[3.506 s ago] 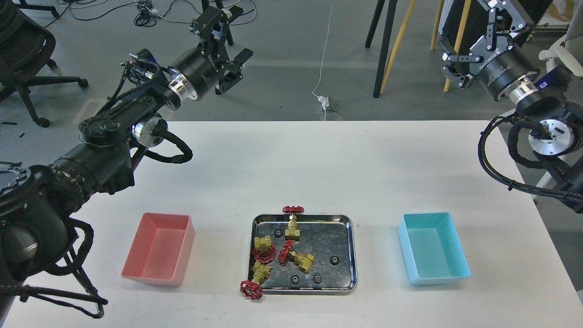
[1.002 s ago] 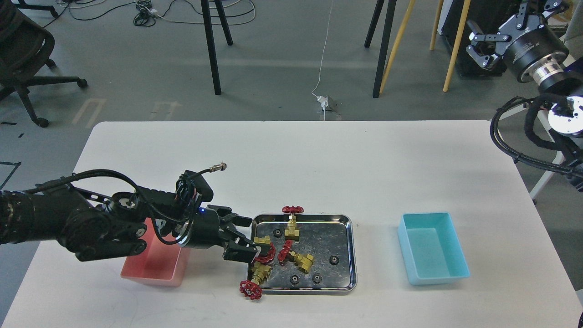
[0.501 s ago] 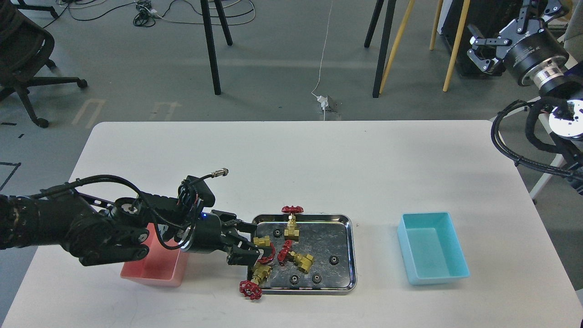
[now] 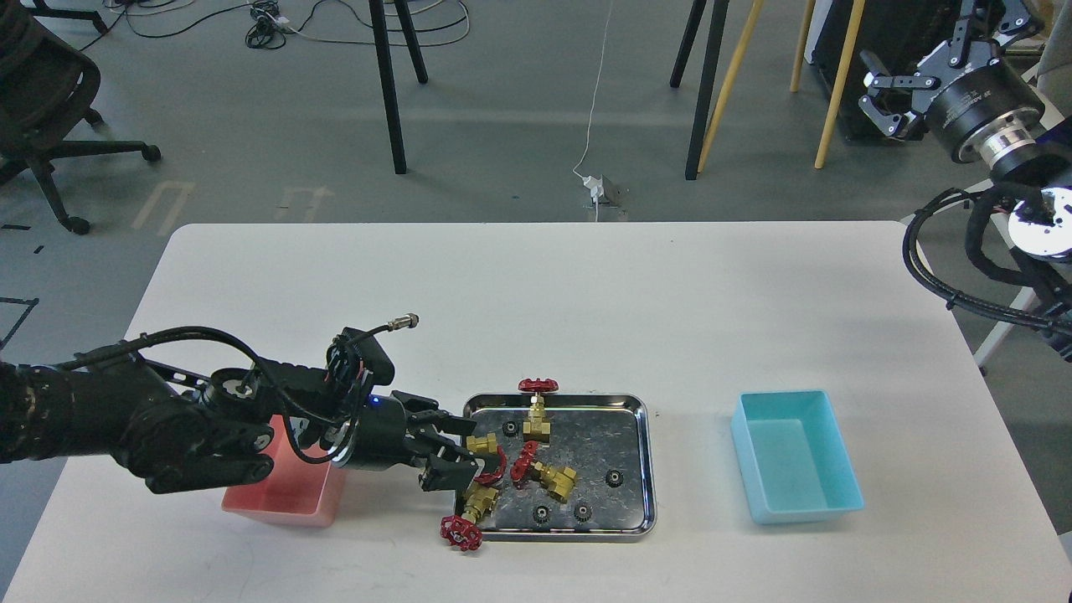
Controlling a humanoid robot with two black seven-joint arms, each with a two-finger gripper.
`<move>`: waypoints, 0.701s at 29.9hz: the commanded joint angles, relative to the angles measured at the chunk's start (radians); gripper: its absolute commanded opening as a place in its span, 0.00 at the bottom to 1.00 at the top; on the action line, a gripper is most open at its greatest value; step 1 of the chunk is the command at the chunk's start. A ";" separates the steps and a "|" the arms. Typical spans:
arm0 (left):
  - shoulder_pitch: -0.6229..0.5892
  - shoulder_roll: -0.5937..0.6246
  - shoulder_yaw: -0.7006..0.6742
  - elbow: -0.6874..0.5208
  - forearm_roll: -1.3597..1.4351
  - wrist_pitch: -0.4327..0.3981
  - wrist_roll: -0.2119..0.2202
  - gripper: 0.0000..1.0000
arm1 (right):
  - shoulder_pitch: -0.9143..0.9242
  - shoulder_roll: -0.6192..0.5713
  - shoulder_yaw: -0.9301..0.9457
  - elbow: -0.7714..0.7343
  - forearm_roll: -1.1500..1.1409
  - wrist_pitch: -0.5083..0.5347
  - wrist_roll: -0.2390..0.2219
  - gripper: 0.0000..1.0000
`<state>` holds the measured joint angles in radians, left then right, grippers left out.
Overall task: Place valve in pink box and gear in blue box
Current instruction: 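Lower the left gripper onto a brass valve with red handwheel, then close the left gripper around the brass valve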
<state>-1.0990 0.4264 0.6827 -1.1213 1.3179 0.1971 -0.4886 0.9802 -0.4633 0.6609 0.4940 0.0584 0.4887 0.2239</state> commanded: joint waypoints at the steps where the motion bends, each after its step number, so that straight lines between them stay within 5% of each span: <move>1: 0.004 0.000 0.000 0.000 0.001 0.008 0.000 0.68 | -0.002 0.000 -0.001 0.000 0.001 0.000 0.000 0.99; 21: 0.004 -0.015 0.000 0.000 0.001 0.025 0.000 0.51 | -0.014 0.000 0.002 0.000 0.000 0.000 0.002 0.99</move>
<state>-1.0955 0.4099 0.6826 -1.1213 1.3193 0.2224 -0.4886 0.9671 -0.4633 0.6627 0.4939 0.0583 0.4887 0.2240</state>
